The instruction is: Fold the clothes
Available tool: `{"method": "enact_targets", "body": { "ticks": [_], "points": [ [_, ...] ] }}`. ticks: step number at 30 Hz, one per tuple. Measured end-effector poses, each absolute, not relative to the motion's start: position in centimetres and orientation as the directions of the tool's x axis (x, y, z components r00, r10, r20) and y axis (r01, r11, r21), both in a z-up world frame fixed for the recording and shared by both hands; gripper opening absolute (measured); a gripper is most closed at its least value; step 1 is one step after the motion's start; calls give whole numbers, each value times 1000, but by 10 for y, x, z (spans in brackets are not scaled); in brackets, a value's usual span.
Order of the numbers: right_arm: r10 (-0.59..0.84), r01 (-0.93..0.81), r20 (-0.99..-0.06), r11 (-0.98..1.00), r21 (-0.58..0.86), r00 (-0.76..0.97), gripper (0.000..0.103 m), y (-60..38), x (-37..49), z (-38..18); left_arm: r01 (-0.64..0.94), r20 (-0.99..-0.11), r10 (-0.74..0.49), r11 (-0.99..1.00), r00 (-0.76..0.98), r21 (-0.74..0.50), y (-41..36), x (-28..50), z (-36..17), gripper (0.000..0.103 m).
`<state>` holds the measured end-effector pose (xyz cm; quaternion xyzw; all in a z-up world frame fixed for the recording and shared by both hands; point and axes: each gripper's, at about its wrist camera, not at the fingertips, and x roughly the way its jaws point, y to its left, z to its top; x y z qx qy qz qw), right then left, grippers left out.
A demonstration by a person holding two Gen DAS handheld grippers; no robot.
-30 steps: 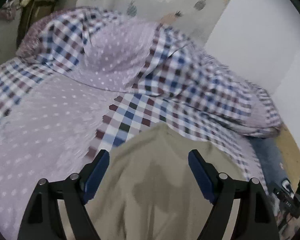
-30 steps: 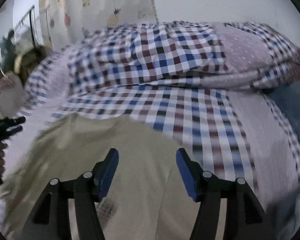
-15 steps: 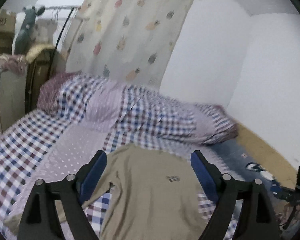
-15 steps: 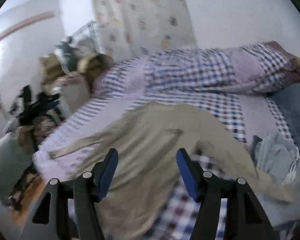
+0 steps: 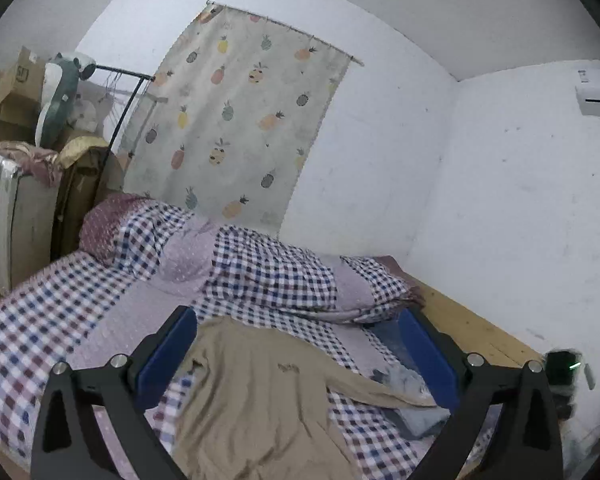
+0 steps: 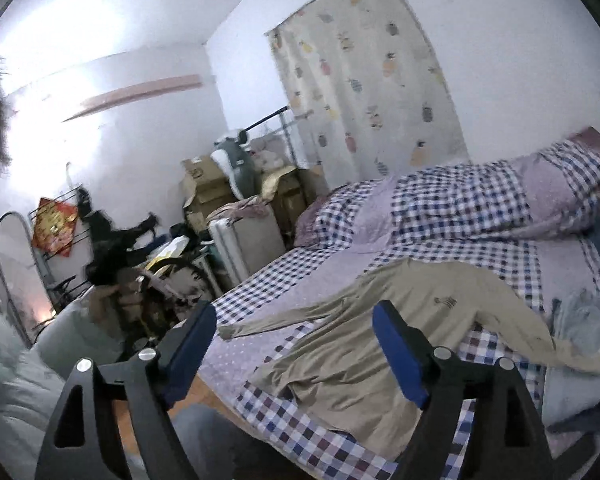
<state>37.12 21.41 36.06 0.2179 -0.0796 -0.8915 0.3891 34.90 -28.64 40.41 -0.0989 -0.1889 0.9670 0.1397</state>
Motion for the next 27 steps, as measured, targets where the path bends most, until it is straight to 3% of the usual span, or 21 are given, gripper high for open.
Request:
{"method": "enact_targets", "body": {
  "ticks": [6,8,11,18,23,27],
  "points": [
    [-580,469,-577,-812,348,-575,83,196,312,214,-199,-184,269,-923,-945,-330,-247,366,356,102],
    [-528,393,-651,-847,359,-544,63,194,291,165,-175,-211,265,-914,-941,-367,-241,360,331,102],
    [-478,259,-733,-878,402,-484,55,204,263,101,-124,-263,251,-899,-932,-420,-243,346,294,102],
    [-535,183,-718,-839,512,-445,56,212,255,43,32,-340,161,-866,-927,-499,-281,319,195,102],
    [-537,222,-706,-841,494,-462,56,197,254,37,115,-408,189,-782,-893,-613,-310,301,121,102],
    [-507,252,-723,-862,441,-469,55,181,252,34,116,-452,246,-764,-857,-634,-308,299,76,102]
  ]
}}
